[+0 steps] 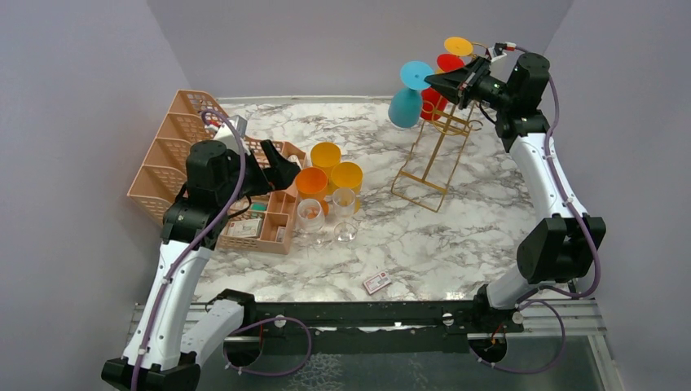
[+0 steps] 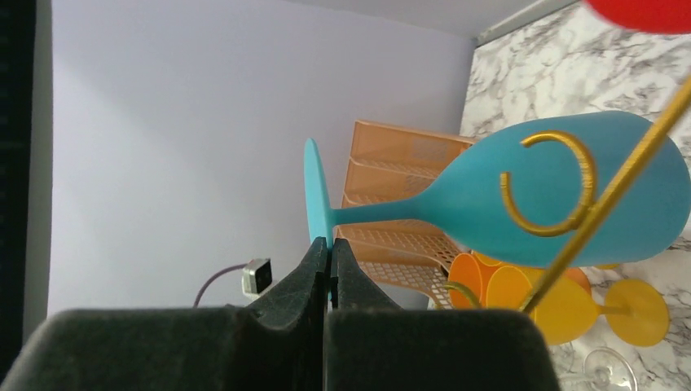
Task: Take the wine glass off the wine glass rack
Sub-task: Place the wine glass at the center of the board.
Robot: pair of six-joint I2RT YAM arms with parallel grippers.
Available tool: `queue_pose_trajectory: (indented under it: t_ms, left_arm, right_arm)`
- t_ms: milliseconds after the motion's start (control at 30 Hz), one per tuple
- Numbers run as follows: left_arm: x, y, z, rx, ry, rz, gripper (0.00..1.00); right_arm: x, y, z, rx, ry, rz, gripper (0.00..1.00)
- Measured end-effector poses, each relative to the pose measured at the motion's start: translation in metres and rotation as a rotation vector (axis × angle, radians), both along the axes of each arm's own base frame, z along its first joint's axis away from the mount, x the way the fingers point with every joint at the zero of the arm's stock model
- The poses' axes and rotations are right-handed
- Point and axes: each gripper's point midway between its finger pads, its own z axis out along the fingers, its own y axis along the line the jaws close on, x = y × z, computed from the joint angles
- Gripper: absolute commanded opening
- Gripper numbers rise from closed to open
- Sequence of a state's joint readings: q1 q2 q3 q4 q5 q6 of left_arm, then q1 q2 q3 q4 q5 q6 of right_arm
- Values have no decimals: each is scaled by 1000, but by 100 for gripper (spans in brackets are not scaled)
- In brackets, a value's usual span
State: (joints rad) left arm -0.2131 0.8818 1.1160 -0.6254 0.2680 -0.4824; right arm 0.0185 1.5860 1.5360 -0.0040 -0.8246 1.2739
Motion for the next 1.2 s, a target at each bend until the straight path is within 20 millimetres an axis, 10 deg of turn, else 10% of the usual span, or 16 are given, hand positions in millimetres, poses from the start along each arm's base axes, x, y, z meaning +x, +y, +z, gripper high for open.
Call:
queue_pose_trajectory:
  t_ms: [633,867,1200]
  left_arm:
    - [-6,-11,9,-81,-3,-34,99]
    - [-7,-26,27,-163,-79,-112,99]
    - [-22,-71,54,-293,-130,-362,98]
  right_arm:
    - [-110,68,39,-116,-500,492,1]
    - [-195,81,14,-208,-666,579,1]
    - [-245,63,-35,-285,-742,538,1]
